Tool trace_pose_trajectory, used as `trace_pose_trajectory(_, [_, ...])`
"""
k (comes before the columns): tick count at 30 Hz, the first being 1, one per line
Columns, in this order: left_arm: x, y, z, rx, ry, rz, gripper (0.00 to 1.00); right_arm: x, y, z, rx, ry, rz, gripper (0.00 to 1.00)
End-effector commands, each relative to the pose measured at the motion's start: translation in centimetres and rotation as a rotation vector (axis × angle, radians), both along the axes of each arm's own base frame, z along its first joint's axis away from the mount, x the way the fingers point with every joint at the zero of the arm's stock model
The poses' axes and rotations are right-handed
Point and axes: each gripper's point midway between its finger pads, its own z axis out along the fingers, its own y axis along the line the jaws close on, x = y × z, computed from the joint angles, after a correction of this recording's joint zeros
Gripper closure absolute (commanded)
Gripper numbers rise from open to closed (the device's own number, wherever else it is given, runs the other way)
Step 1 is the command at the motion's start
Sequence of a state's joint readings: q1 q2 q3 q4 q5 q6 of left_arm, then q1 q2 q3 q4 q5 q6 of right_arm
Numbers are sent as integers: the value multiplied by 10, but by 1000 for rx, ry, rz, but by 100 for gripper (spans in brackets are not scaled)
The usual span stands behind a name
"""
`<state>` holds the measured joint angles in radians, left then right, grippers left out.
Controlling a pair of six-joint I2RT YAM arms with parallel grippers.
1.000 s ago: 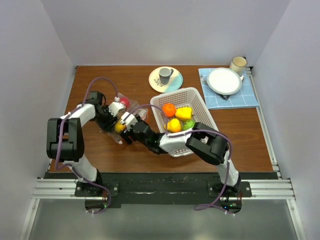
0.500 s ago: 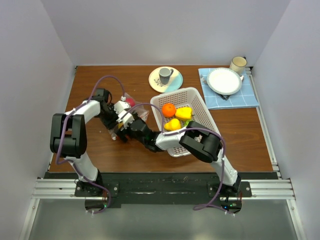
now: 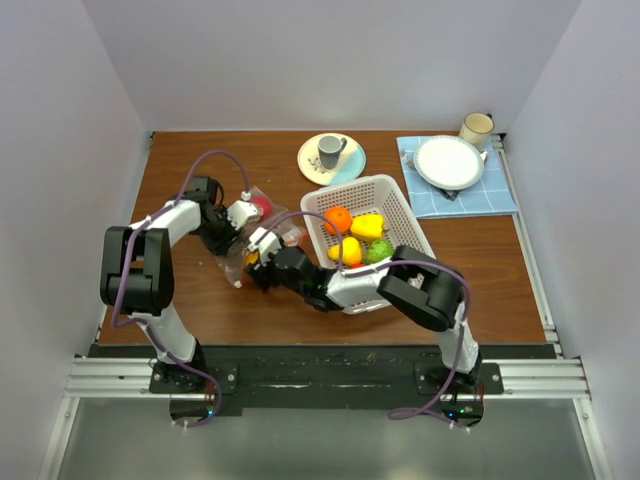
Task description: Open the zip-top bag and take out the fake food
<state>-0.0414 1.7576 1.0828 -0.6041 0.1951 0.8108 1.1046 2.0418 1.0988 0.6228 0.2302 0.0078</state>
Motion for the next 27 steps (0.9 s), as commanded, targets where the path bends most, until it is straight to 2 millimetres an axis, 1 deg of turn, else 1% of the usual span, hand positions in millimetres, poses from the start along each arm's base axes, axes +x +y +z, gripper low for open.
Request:
trace_pose_trajectory(1, [21, 22, 6, 29, -58, 111, 61, -20, -13, 51, 91, 14, 28, 76])
trace_pose_trajectory(2, [22, 22, 7, 30, -59, 123, 62, -24, -21, 71, 116, 2, 30, 76])
trace_pose_trajectory(3, [22, 24, 7, 38, -64, 131, 62, -27, -29, 75, 105, 7, 22, 76])
trace_pose_trajectory(4, [22, 24, 8, 38, -66, 134, 62, -28, -36, 84, 110, 1, 13, 75])
trace_pose_trajectory(5, [21, 24, 9, 38, -68, 136, 62, -31, -46, 102, 130, -12, 4, 75])
trace_pose_trajectory(6, [19, 22, 9, 27, -64, 132, 63, -28, -61, 106, 112, -19, -48, 75])
trace_pose_trajectory(7, [18, 20, 11, 18, -62, 127, 63, -28, -71, 112, 113, -27, -78, 75])
trace_pose_trajectory(8, [17, 19, 15, 9, -70, 129, 63, -27, -89, 126, 135, -46, -130, 77])
trace_pose_trajectory(9, [16, 17, 19, -3, -71, 126, 63, -22, -104, 130, 138, -63, -188, 80])
trace_pose_trajectory(10, [13, 12, 22, -27, -60, 118, 63, -13, -123, 136, 141, -91, -277, 83])
trace_pose_trajectory(11, [16, 10, 34, -40, -84, 118, 63, -9, -140, 133, 133, -102, -331, 86])
trace_pose_trajectory(12, [16, 7, 40, -54, -91, 114, 63, 1, -159, 143, 156, -120, -403, 89])
trace_pose_trajectory(13, [14, 3, 46, -77, -89, 107, 63, 8, -173, 144, 146, -135, -465, 91])
trace_pose_trajectory(14, [18, 2, 60, -86, -119, 103, 63, 17, -193, 143, 127, -154, -561, 92])
trace_pose_trajectory(15, [17, 0, 66, -97, -122, 101, 63, 28, -210, 136, 91, -158, -639, 92])
trace_pose_trajectory(16, [14, -4, 71, -114, -118, 95, 64, 33, -219, 132, 65, -160, -688, 93])
trace_pose_trajectory(17, [17, -5, 82, -123, -141, 93, 64, 41, -235, 134, 43, -177, -786, 93])
trace_pose_trajectory(18, [18, -6, 86, -132, -149, 95, 68, 45, -247, 126, 3, -174, -846, 89])
trace_pose_trajectory(19, [17, -8, 90, -144, -148, 93, 71, 49, -253, 115, -40, -170, -888, 71])
trace_pose_trajectory(20, [20, -10, 97, -154, -163, 94, 72, 54, -256, 116, -50, -171, -931, 57])
trace_pose_trajectory(21, [23, -11, 101, -163, -170, 95, 72, 55, -265, 108, -87, -156, -974, 42])
trace_pose_trajectory(22, [27, -13, 106, -175, -186, 98, 72, 57, -264, 100, -119, -149, -991, 13])
trace_pose_trajectory(23, [36, -14, 113, -186, -205, 111, 72, 60, -262, 105, -112, -150, -1009, 4])
trace_pose_trajectory(24, [41, -16, 118, -196, -215, 117, 70, 60, -264, 103, -122, -143, -1025, 1])
trace_pose_trajectory(25, [47, -18, 124, -211, -225, 120, 67, 61, -263, 104, -118, -143, -1027, 1])
trace_pose_trajectory(26, [59, -19, 133, -226, -240, 133, 57, 60, -262, 107, -106, -144, -1021, 1])
trace_pose_trajectory(27, [59, -23, 136, -246, -223, 132, 50, 61, -259, 112, -82, -143, -1006, 1])
